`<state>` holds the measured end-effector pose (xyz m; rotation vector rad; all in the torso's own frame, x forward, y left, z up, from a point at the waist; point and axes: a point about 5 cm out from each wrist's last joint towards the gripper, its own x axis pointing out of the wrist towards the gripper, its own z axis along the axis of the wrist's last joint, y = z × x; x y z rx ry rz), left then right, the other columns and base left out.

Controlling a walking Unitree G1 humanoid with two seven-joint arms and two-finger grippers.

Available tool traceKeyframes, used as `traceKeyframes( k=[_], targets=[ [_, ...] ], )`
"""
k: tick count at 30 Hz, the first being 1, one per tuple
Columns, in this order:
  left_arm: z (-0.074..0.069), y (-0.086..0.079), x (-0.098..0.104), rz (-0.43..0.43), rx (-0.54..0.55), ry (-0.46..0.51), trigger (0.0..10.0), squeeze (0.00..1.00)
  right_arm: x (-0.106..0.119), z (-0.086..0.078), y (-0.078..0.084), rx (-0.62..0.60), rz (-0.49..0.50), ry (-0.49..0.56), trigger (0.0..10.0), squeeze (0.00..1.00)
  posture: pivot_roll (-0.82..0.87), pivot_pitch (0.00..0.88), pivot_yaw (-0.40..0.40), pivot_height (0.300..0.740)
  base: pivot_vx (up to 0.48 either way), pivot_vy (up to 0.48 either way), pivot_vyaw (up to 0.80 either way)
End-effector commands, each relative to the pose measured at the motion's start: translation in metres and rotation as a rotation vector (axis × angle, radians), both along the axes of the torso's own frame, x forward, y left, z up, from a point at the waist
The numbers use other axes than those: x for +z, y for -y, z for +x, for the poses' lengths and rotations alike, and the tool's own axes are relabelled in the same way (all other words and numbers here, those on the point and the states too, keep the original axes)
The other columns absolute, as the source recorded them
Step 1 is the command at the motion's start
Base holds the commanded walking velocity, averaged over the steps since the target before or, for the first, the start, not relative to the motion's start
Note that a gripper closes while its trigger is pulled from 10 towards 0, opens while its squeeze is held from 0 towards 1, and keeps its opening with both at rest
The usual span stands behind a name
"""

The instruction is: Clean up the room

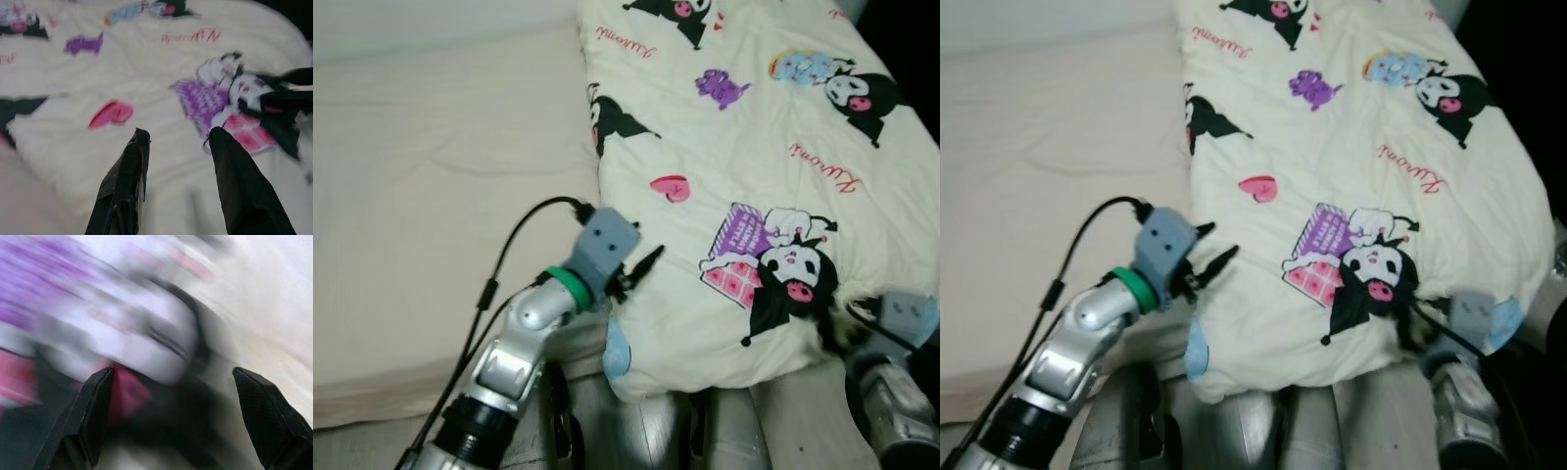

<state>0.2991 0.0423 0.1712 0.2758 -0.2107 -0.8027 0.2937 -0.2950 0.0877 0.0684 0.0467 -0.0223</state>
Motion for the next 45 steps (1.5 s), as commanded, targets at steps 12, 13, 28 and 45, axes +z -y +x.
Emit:
traceKeyframes(
  k=[12,13,28,45],
  targets=[
    [-0.006,0.067,-0.051,0.276,-0.061,-0.025,10.0,0.0,-0.011,-0.011,0.017,-0.144,-0.1,-0.079,10.0,0.0,-0.04,0.211,0.124,0.605,0.0,0.0,0.0],
    [-0.006,0.067,-0.051,0.276,-0.061,-0.025,10.0,0.0,-0.011,-0.011,0.017,-0.144,-0.1,-0.079,10.0,0.0,-0.04,0.211,0.124,0.605,0.0,0.0,0.0],
    [0.008,-0.004,-0.118,0.658,0.109,-0.205,10.0,0.0,-0.018,-0.012,0.018,-0.181,-0.115,-0.153,10.0,0.0,-0.02,0.213,0.123,0.605,0.0,0.0,0.0],
    [-0.014,-0.112,-0.114,0.422,0.036,-0.574,10.0,0.0,-0.015,-0.009,0.027,-0.226,-0.143,-0.154,10.0,0.0,0.0,0.194,0.126,0.605,0.0,0.0,0.0]
  ],
)
